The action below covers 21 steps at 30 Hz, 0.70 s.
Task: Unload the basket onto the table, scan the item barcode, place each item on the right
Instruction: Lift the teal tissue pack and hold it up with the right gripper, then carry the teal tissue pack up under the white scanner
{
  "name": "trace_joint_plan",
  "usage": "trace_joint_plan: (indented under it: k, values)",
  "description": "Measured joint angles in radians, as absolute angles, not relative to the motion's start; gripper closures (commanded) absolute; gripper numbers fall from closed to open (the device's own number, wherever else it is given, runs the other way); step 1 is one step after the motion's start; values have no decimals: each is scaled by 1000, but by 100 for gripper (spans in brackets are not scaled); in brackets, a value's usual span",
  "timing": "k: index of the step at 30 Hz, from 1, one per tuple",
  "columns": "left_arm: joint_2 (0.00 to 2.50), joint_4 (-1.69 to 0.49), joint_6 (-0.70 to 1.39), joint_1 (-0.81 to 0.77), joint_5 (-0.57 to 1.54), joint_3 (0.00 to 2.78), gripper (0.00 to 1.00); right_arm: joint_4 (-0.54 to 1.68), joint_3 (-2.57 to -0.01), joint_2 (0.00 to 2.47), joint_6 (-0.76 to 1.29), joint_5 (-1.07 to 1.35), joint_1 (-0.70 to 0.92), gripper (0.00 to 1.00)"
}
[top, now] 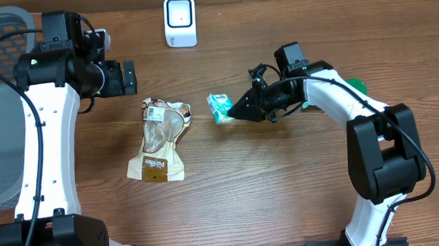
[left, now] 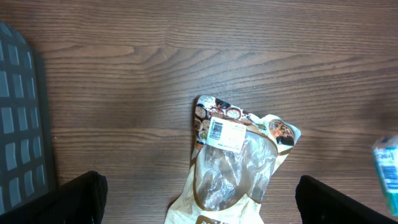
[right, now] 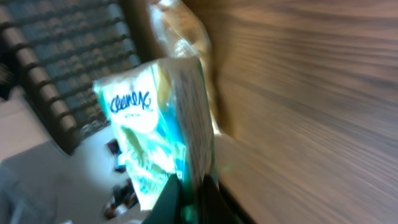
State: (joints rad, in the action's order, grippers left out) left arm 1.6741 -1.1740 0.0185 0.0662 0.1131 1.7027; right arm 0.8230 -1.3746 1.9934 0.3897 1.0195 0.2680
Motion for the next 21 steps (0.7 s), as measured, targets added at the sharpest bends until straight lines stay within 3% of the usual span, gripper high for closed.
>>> trace_joint_plan:
  k: [7, 11, 15, 21]
  values:
    - [1674, -1174, 19, 66, 113, 1703, 0, 1241, -1748, 1993, 279, 664, 272, 96]
    - [1674, -1174, 19, 66, 113, 1703, 0, 1344, -1995, 1991, 253, 484, 283, 96]
    - [1674, -1174, 19, 66, 113, 1703, 1, 1306, -2163, 1983, 232, 265, 319, 96]
    - [1674, -1174, 19, 66, 113, 1703, 1, 1027, -2196, 1982, 123, -115, 431, 96]
